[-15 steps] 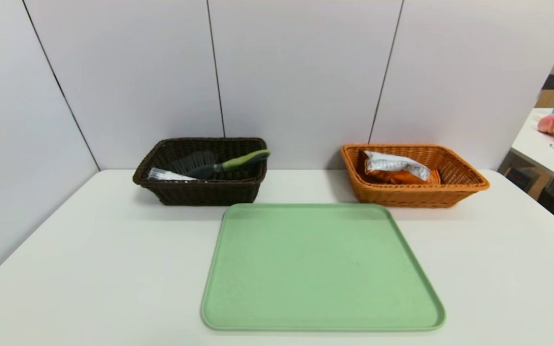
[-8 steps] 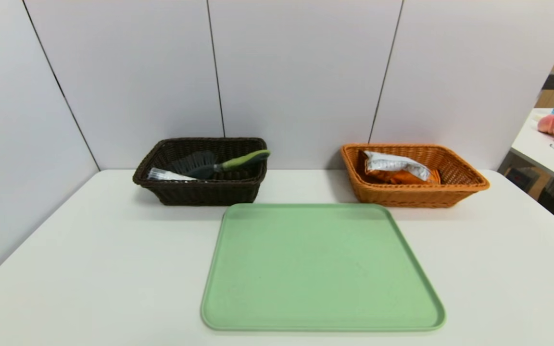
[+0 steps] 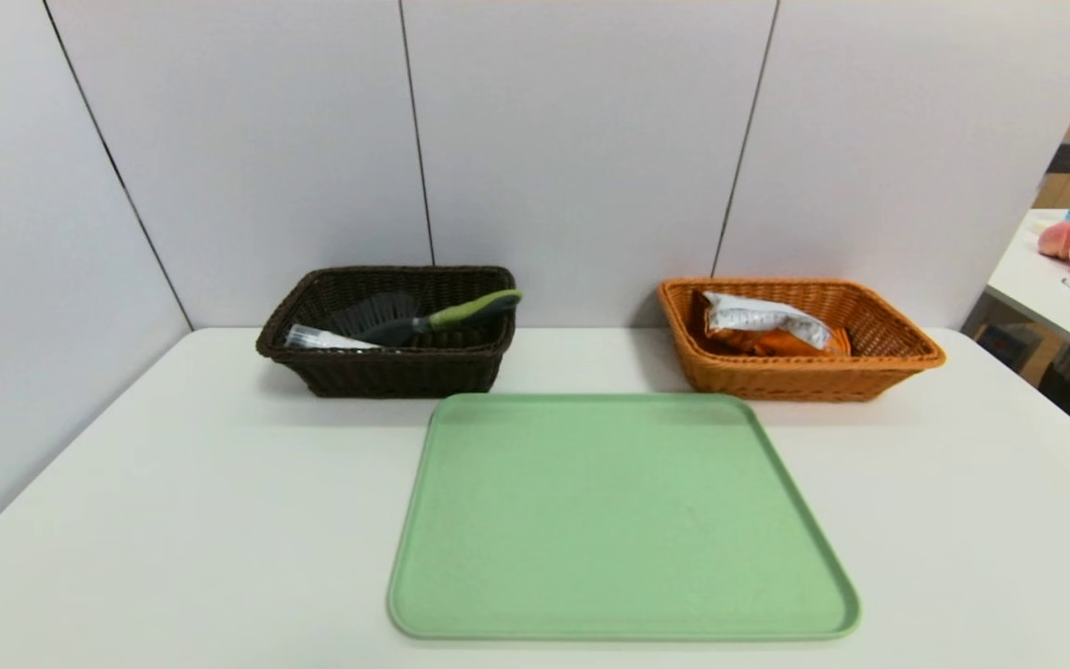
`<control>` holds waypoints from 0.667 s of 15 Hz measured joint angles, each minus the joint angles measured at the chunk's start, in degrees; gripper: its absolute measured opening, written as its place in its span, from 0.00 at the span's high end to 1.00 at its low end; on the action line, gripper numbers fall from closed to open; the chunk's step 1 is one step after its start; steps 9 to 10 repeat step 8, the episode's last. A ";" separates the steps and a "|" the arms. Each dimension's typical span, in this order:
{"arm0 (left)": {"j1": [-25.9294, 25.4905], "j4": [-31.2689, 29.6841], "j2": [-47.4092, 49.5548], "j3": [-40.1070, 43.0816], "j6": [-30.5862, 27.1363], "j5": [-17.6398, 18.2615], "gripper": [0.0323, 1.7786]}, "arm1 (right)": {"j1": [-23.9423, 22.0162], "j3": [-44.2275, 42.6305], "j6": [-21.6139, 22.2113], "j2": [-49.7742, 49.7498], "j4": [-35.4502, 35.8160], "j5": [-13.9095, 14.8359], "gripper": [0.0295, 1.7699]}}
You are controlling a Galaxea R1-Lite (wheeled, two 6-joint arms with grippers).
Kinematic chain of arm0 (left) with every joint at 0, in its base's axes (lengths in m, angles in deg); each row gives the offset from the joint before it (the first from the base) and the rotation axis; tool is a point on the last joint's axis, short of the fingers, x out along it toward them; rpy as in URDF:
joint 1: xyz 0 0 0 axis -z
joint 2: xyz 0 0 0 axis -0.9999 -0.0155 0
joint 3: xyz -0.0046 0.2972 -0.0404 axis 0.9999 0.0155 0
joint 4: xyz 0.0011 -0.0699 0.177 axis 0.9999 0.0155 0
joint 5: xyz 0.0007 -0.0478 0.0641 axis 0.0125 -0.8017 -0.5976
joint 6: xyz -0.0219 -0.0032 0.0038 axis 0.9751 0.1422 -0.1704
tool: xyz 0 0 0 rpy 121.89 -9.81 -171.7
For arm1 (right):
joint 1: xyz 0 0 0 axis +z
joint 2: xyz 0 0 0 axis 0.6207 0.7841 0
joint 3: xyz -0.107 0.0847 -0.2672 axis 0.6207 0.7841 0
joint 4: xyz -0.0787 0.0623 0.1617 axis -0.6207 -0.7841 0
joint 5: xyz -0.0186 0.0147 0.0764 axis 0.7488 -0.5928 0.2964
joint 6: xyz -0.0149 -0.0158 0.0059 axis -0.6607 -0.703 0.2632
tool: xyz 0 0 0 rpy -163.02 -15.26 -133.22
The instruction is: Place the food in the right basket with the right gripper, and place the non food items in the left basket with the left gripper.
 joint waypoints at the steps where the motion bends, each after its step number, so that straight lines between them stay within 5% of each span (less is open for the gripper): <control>1: 0.00 -0.01 0.00 0.00 0.00 -0.04 0.05 | 0.00 0.05 0.23 0.00 0.02 0.01 0.04; 10: 0.00 0.00 0.00 0.00 0.00 0.00 0.05 | -0.04 0.09 0.22 0.00 0.07 0.28 0.04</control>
